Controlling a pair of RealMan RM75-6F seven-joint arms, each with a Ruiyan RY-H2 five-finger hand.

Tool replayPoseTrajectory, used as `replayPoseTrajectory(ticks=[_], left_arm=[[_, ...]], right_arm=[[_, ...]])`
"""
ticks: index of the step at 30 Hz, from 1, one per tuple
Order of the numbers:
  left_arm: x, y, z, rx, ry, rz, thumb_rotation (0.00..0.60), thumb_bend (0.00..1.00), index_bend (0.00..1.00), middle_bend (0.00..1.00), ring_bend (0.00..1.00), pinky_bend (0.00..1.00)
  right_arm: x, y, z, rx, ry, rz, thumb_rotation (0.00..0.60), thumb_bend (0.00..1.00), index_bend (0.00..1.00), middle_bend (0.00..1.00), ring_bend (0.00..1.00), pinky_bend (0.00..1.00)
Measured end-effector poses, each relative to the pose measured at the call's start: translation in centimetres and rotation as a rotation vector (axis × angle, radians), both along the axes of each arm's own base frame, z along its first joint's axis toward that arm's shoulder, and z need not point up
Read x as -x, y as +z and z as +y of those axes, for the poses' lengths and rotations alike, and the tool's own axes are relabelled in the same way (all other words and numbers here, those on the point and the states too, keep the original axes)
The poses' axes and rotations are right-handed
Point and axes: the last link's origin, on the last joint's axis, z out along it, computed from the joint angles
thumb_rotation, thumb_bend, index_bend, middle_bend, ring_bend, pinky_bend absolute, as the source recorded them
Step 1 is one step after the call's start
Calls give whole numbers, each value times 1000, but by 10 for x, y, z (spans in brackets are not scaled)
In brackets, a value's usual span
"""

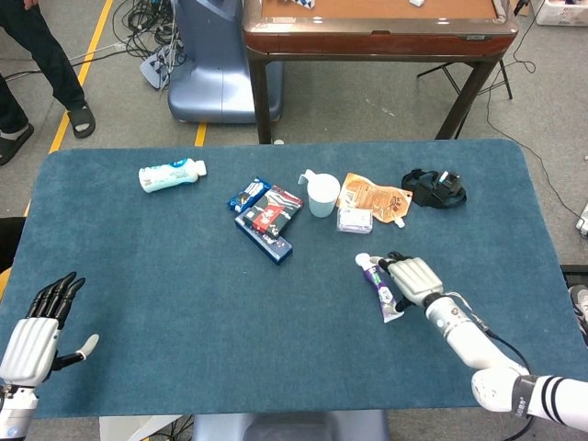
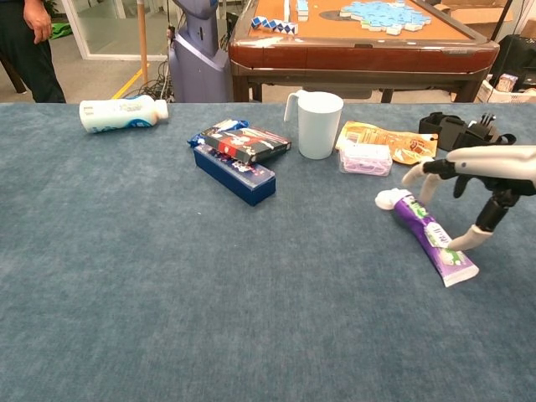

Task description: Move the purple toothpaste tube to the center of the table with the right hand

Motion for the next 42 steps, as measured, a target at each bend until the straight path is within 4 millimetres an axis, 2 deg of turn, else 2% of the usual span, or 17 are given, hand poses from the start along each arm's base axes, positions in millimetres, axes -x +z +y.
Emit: replayPoseTrajectory(ticks=[6, 10, 14, 18, 22, 29, 42], left_arm=[[0, 1, 0, -4, -1, 0, 600, 241, 0, 0, 0, 36], [2, 2, -1, -3, 4, -3, 600, 241, 0, 0, 0, 36], [1, 1, -1, 4, -1, -7, 600, 241, 0, 0, 0, 36], [0, 0, 0, 10, -12, -12, 600, 241, 0, 0, 0, 36], [1, 1, -1, 14, -13, -13, 600, 241, 0, 0, 0, 36], [3, 5, -2, 13, -16, -26, 600, 241, 0, 0, 0, 36], [6, 5, -3, 21, -24, -40, 600, 241, 0, 0, 0, 36]], right_arm=[[-14, -8, 11, -52, 46, -23, 600, 115, 128, 277, 102, 220], [-16, -6, 18, -46, 72, -18, 600, 113, 128, 277, 102, 220], [-12, 1, 19, 20, 105, 36, 600, 24, 128, 266, 102, 220], [-11, -1, 20, 67, 117, 113, 600, 0, 128, 264, 102, 220], [-14, -12, 23, 97, 101, 158, 600, 0, 124, 264, 102, 216], [-32, -39, 28, 107, 92, 160, 600, 0, 121, 264, 102, 208], [-32, -47, 14, 189, 121, 259, 600, 0, 121, 264, 102, 208]])
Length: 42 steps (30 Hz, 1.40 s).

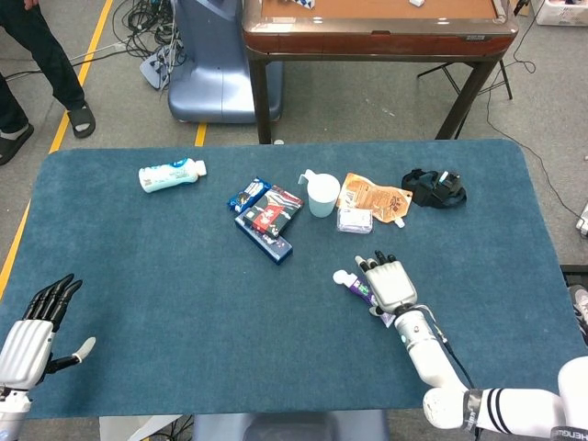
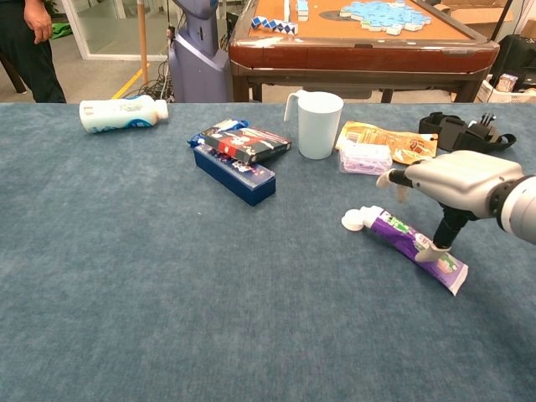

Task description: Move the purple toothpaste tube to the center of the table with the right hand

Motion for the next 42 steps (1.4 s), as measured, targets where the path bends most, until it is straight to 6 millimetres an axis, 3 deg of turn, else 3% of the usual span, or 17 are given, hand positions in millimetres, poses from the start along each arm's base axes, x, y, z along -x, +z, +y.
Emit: replayPoseTrajectory(ticks=[14, 22, 29, 42], left_arm=[[0, 2, -2, -4, 11, 7, 600, 241, 0, 0, 0, 36], [-4, 2, -2, -3, 2, 8, 600, 241, 0, 0, 0, 36], [-3, 2, -3, -2, 1, 10, 600, 241, 0, 0, 0, 36], [-3, 2, -3, 1, -5, 8, 600, 241, 0, 0, 0, 36]], right_arm=[[15, 20, -28, 76, -11, 71, 600, 0, 121, 267, 102, 207], [10, 17, -17, 3, -38, -38, 600, 0, 121, 292, 103, 207], [14, 27, -15, 35, -48, -42, 600, 1, 123, 314, 118, 207], [27, 25, -35, 85, -89, 36, 600, 161, 229, 357, 160, 207]])
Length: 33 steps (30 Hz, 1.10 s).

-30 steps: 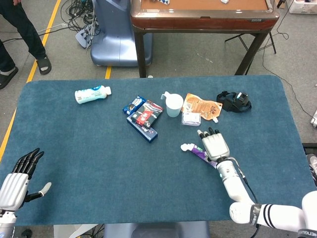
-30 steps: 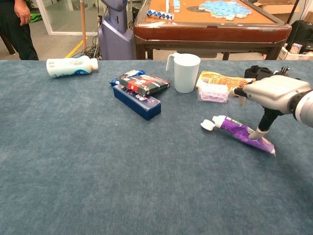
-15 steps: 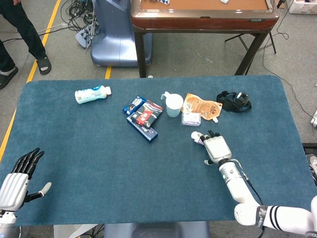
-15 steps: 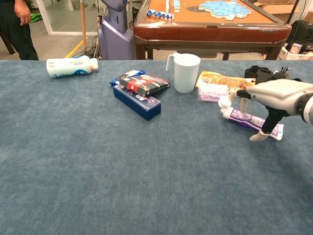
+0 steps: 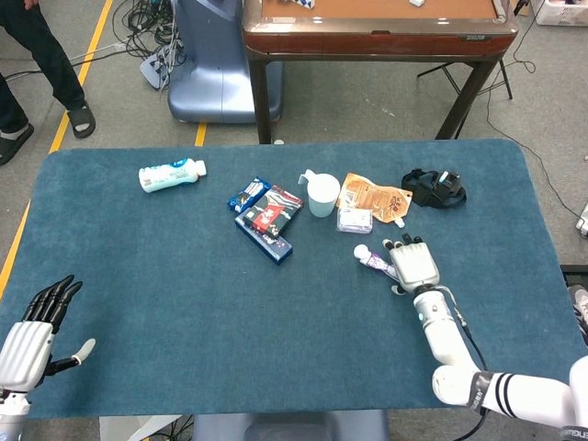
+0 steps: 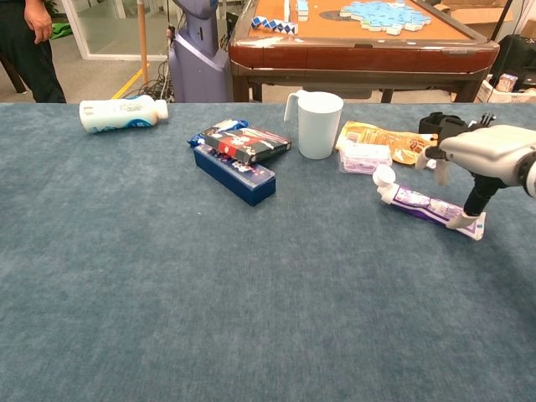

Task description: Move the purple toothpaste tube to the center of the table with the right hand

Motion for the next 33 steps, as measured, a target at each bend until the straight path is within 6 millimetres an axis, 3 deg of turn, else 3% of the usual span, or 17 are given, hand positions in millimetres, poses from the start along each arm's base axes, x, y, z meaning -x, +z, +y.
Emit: replayPoseTrajectory(ticks=[8, 14, 21, 33], left_arm=[[1, 1, -2, -3, 4, -1, 600, 241, 0, 0, 0, 36], [3, 4, -4, -11, 13, -1, 600, 241, 0, 0, 0, 36], [4, 3, -4, -9, 14, -3, 600, 241, 0, 0, 0, 36], [3, 2, -5, -8, 20, -5, 600, 241, 0, 0, 0, 36]], right_arm=[[-16, -17, -12, -44, 4, -7, 600, 213, 284, 378, 177, 207], [-24, -23, -5, -96, 23, -12, 600, 214, 297, 394, 189, 207], [-20, -18, 7, -122, 35, -21, 600, 214, 311, 401, 195, 207], [-13, -9, -11, -78, 80, 39, 600, 214, 326, 400, 195, 207]])
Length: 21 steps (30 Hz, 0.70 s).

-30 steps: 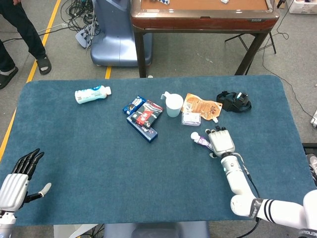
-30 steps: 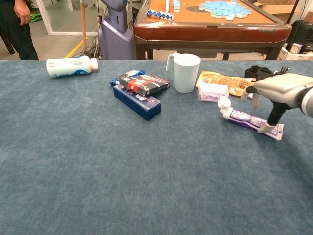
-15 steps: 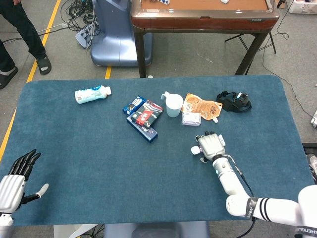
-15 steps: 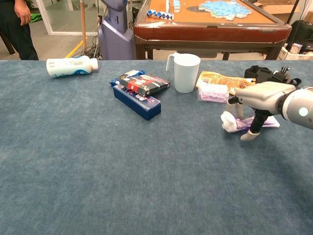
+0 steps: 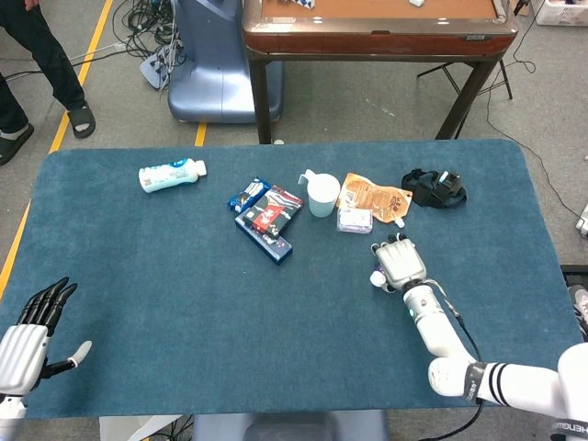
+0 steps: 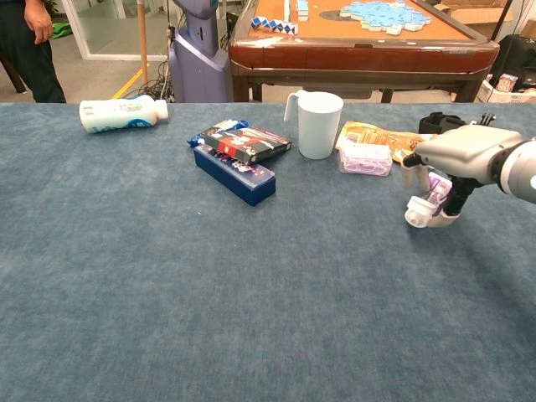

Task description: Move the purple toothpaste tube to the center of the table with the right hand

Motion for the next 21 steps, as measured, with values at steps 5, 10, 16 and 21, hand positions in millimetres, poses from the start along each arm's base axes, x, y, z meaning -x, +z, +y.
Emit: replayPoseTrajectory(ticks=[5, 10, 16, 21], left_arm=[[-1, 0, 2, 1, -2, 2, 600, 241, 0, 0, 0, 36], [0, 3, 1, -4, 0, 3, 600, 241, 0, 0, 0, 36], [3, 4, -3, -8, 16, -1, 600, 241, 0, 0, 0, 36], [5, 3, -5, -6, 21, -4, 600, 241, 0, 0, 0, 36]], right_arm=[[-10, -8, -9, 5, -1, -28, 600, 213, 326, 400, 201, 207], [-24, -12, -14, 12, 23, -39, 600, 214, 326, 400, 201, 207], [-23, -6, -12, 9, 33, -16, 600, 214, 328, 400, 201, 207], [-8, 2, -12, 19, 31, 20, 600, 214, 340, 400, 202, 207]])
